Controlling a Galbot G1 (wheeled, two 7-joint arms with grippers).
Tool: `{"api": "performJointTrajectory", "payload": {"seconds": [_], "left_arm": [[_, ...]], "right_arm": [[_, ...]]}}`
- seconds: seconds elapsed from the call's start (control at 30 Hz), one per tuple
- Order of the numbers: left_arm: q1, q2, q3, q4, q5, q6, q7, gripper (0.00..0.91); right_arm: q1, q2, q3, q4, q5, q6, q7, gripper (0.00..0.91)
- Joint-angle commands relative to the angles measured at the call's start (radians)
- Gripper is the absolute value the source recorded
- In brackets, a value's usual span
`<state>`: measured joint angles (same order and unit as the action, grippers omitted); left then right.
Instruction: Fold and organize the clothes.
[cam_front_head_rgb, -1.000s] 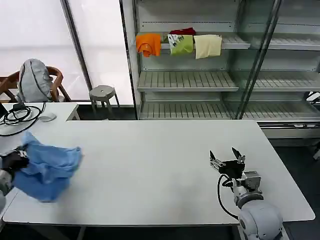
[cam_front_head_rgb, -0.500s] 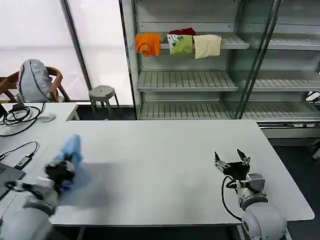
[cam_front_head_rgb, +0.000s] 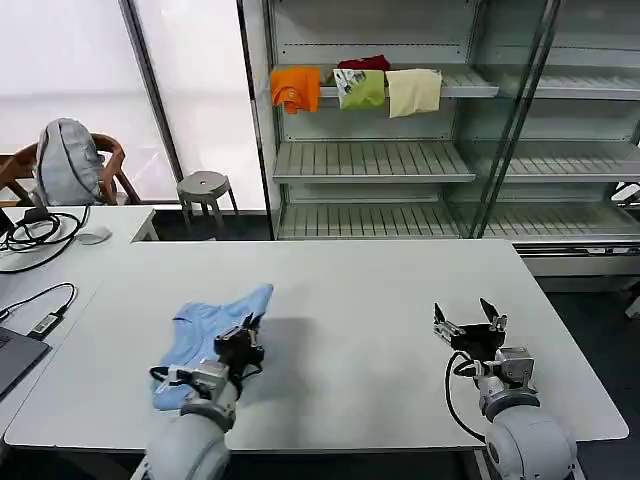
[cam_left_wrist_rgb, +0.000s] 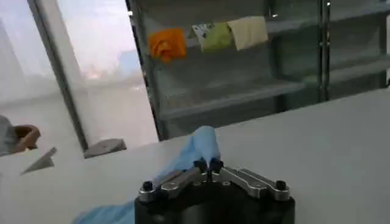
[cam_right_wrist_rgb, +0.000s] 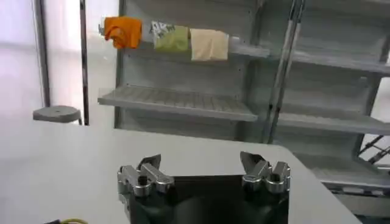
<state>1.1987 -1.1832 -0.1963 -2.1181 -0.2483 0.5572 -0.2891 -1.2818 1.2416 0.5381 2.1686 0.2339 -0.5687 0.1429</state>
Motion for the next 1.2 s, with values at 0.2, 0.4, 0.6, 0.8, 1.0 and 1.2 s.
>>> {"api": "performJointTrajectory", "payload": {"seconds": [0.2, 0.4, 0.6, 0.8, 1.0, 1.2], "left_arm": [[-0.229, -0.183, 0.251, 0.132, -0.312, 0.020, -0.186, 0.020], [-0.220, -0.247, 0.292, 0.147, -0.371, 0.021, -0.231, 0.020], [-0.275, -0.350, 0.282, 0.242, -0.376, 0.019, -0.243, 0.020], [-0.310, -0.427, 0.291, 0.300, -0.391, 0.019, -0.235, 0.846], [-0.300, -0.449, 0.309, 0.308, -0.358, -0.014, -0.171, 0.907], [-0.347, -0.452, 0.267, 0.288, -0.426, -0.115, -0.134, 0.907]], "right_arm": [[0.055, 0.002, 0.025, -0.037, -0.021, 0.009, -0.001, 0.907], [0.073, -0.022, 0.059, -0.050, -0.026, 0.013, -0.028, 0.907], [0.098, -0.041, 0.082, -0.076, -0.013, 0.023, 0.007, 0.907], [0.136, -0.083, 0.106, -0.111, 0.012, 0.038, -0.003, 0.907], [0.166, -0.118, 0.126, -0.138, 0.019, 0.040, -0.020, 0.907], [0.178, -0.133, 0.135, -0.154, 0.017, 0.058, -0.040, 0.907]]}}
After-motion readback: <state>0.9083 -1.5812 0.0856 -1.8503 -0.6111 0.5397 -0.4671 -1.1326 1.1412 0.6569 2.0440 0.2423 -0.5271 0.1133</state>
